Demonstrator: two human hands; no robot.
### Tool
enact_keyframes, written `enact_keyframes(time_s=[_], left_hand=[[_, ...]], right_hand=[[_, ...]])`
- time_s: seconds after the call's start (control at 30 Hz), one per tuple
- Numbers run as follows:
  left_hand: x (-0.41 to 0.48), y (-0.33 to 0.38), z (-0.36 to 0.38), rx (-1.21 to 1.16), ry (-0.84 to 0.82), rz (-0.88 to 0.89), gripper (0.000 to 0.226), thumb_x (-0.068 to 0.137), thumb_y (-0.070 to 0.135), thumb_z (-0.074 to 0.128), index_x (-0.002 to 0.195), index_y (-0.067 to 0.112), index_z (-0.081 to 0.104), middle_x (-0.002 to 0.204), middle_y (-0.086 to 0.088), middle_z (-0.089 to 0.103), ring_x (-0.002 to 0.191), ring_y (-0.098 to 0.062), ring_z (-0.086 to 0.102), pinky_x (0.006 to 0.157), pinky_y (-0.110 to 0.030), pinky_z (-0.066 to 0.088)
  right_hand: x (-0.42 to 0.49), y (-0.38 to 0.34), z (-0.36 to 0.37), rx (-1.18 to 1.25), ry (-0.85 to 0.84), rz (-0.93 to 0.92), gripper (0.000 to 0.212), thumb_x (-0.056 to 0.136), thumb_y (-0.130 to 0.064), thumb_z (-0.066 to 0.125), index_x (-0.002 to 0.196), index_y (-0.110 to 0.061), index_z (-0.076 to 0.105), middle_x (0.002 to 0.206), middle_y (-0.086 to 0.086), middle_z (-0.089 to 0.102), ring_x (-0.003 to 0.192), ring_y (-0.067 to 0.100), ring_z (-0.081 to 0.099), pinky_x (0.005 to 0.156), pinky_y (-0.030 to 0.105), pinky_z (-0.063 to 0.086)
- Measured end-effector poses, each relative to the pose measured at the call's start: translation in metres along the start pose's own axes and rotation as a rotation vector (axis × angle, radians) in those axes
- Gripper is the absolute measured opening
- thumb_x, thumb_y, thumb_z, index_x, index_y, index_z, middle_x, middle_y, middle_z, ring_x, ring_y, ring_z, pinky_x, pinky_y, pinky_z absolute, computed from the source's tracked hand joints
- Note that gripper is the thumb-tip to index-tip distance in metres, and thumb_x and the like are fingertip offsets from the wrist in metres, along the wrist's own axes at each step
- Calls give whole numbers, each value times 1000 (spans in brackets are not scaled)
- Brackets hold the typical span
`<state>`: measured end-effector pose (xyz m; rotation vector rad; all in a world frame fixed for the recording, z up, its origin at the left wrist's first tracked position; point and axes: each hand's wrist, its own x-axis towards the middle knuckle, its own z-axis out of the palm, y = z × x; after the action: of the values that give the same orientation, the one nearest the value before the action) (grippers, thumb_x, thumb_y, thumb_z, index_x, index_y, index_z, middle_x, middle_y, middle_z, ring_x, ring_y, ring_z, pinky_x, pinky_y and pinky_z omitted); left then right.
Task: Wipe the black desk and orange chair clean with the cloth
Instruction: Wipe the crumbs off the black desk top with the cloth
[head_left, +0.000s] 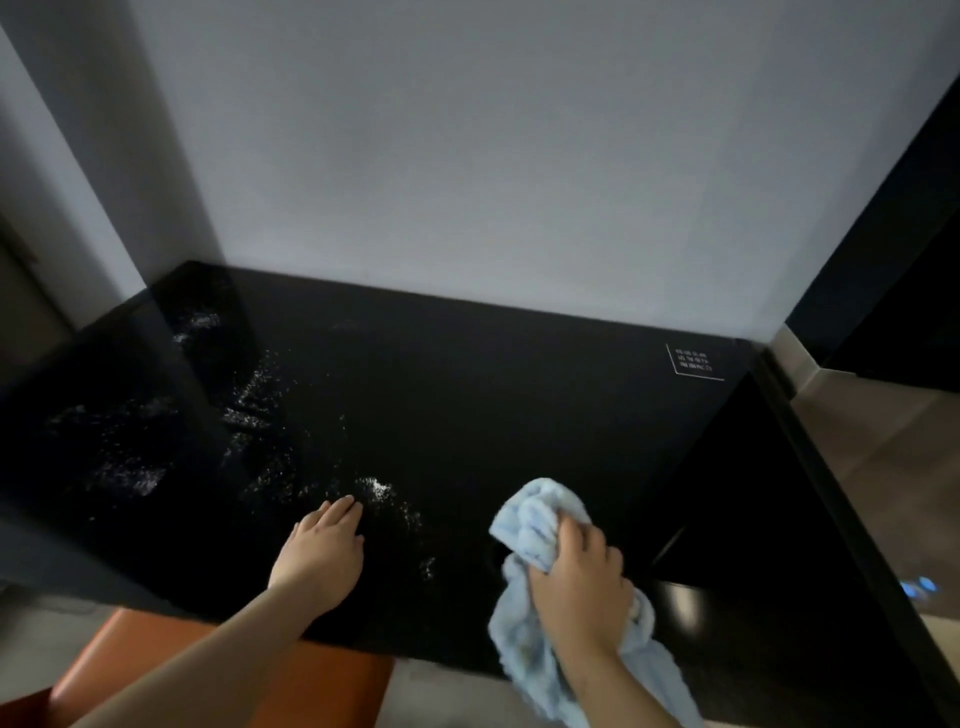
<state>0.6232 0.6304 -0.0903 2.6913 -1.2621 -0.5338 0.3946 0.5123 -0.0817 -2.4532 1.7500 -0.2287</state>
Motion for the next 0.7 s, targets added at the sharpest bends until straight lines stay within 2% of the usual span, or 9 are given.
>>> enact_keyframes(time_s=[0.07, 0.2, 0.3, 0.37, 0.5, 0.57, 0.63, 0.7], left_hand=[[-11, 0, 5, -5, -6, 7, 51, 101, 28, 28, 150, 18, 14, 158, 2, 8, 146, -18, 3, 119, -34, 9], [-41, -5, 17, -1, -23, 44, 53, 101, 28, 28, 150, 20, 11, 158, 5, 5, 146, -16, 0, 119, -33, 7], [-50, -11, 15, -8, -42, 103, 52, 101, 28, 28, 150, 21, 11, 158, 6, 4, 145, -14, -1, 119, -31, 6], [-52, -15, 15, -9, -42, 135, 52, 101, 28, 28, 150, 22, 12, 158, 8, 4, 145, -13, -1, 119, -29, 6], [-48, -29, 11, 5, -31, 201, 51, 100, 29, 28, 149, 30, 15, 157, 15, 7, 144, -9, 5, 115, -29, 13], [-43, -35, 4, -8, -29, 255, 49, 100, 29, 28, 148, 31, 19, 155, 16, 12, 142, -8, 12, 113, -28, 16], [-39, -47, -2, -33, -17, 275, 49, 100, 31, 30, 148, 30, 19, 156, 14, 14, 142, -9, 14, 115, -29, 14], [-37, -64, -9, -33, 9, 248, 53, 100, 33, 30, 149, 27, 13, 157, 11, 8, 144, -12, 5, 117, -32, 5]], right_hand=[[0, 26, -9, -43, 81, 96, 62, 79, -60, 58, 130, -26, 46, 117, 0, 57, 98, 20, 55, 72, 31, 43], [-10, 26, -8, -68, 109, 121, 55, 79, -48, 67, 122, -16, 56, 102, 7, 63, 81, 23, 59, 60, 29, 37], [-20, 15, -8, -157, 71, 141, 54, 87, -54, 49, 132, -26, 41, 113, -3, 57, 91, 13, 56, 67, 24, 38], [-24, 5, -5, -155, 92, 160, 53, 89, -54, 46, 133, -27, 37, 115, -4, 55, 93, 12, 55, 69, 23, 39], [-37, -35, 5, -121, 67, 174, 58, 87, -53, 49, 136, -25, 34, 119, -2, 53, 96, 13, 55, 68, 24, 39], [-42, -59, 7, -78, 42, 211, 57, 85, -49, 55, 133, -21, 42, 115, 3, 57, 92, 18, 57, 68, 27, 43], [-47, -83, 11, -26, 70, 237, 54, 81, -42, 64, 126, -13, 52, 105, 10, 61, 84, 24, 59, 64, 32, 45], [-55, -109, 15, -29, 68, 255, 55, 83, -42, 62, 129, -15, 48, 109, 8, 59, 88, 23, 58, 67, 31, 45]])
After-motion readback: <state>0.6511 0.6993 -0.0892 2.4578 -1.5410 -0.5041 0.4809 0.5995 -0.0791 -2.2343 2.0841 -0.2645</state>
